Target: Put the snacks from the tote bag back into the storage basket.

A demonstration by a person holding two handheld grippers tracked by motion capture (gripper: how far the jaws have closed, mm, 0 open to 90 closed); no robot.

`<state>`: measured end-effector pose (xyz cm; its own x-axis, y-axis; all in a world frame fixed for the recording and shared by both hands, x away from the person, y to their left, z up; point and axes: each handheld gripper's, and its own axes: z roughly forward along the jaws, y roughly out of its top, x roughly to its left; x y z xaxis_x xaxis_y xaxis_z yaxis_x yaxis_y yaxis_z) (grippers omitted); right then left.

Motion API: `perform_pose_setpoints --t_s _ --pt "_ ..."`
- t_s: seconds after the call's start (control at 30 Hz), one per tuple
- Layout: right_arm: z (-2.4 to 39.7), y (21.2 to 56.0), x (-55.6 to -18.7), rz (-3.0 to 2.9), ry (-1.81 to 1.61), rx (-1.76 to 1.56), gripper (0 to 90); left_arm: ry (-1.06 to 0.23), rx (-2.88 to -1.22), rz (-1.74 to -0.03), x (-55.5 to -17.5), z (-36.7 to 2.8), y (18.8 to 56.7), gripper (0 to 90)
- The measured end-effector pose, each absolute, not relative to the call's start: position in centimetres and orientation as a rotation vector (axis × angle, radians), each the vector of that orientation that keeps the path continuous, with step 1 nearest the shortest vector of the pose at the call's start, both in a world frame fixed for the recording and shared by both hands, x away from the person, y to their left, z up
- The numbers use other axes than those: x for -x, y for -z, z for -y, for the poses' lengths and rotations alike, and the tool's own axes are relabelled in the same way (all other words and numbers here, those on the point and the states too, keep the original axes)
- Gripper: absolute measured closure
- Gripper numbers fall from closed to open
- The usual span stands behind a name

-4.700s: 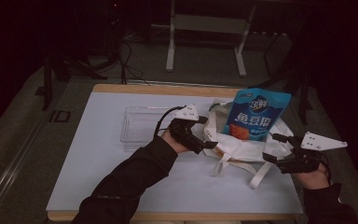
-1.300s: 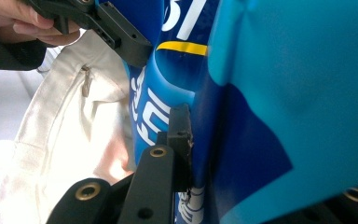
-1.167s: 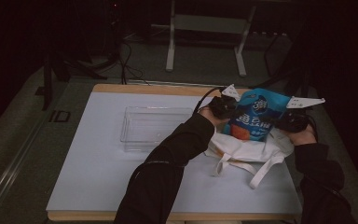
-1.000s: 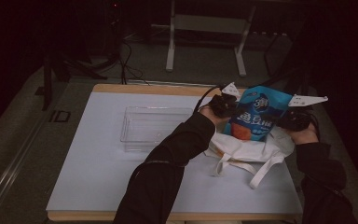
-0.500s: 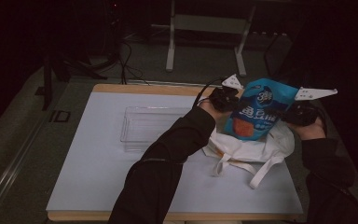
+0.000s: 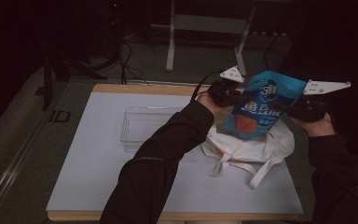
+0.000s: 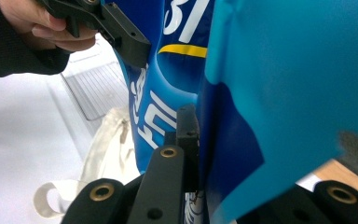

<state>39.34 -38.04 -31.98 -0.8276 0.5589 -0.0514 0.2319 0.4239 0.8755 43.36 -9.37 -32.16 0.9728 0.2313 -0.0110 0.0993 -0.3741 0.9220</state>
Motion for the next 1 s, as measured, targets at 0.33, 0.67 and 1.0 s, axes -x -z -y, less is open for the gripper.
perform_pose_setpoints --t_s 0.33,0.67,1.0 --pt "37.0 29.6 -38.1 -2.368 -1.390 -0.596 86.3 -0.095 -1.930 -0.158 -42.4 7.4 30.2 90.0" --pt "34.5 28.6 -37.5 -2.387 -1.395 -0.509 86.4 -0.117 -1.914 -0.145 -41.2 4.4 29.5 90.0" --pt "30.9 27.6 -37.8 -2.429 -1.428 -0.445 87.3 -0.148 -1.931 -0.162 -40.2 0.7 28.3 90.0"
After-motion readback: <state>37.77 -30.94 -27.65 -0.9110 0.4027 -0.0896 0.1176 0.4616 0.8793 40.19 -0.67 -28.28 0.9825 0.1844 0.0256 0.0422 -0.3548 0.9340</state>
